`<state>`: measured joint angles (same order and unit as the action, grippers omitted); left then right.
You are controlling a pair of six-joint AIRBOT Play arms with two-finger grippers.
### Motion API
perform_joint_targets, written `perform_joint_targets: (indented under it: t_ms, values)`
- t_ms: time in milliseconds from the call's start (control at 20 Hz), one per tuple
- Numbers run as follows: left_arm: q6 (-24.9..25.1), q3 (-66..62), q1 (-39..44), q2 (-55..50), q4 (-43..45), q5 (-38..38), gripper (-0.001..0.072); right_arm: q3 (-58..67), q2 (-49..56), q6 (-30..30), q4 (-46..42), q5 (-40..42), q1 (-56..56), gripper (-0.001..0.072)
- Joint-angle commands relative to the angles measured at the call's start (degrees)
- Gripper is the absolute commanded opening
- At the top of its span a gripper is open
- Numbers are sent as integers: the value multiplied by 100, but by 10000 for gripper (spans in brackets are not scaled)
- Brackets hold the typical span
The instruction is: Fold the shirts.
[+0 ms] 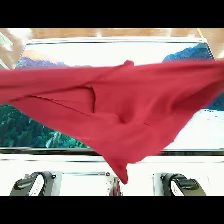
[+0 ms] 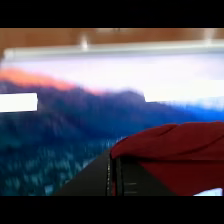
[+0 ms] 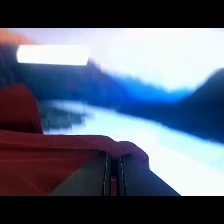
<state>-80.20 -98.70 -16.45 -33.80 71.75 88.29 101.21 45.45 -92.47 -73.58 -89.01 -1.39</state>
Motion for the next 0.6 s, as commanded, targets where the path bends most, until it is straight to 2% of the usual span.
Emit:
perform_joint_targets:
  t_ms: [0,150,300,400,550]
  values:
    - [-7,1373,0,-15,70,328,41,-699,870,42,120,-310,2,63]
    - [-9,2728,0,-118,-243,61,41,-1423,1882,234,876,1010,-118,62]
    - [-7,4050,7,-369,-1167,-560,41,-1497,3117,337,1239,1827,-564,63]
    - [-4,4848,7,-601,-1585,-1137,41,-1497,3845,334,1226,2144,-828,63]
    - [-4,5864,7,-1078,-1679,-2028,41,-1497,4704,332,1228,2240,-1049,63]
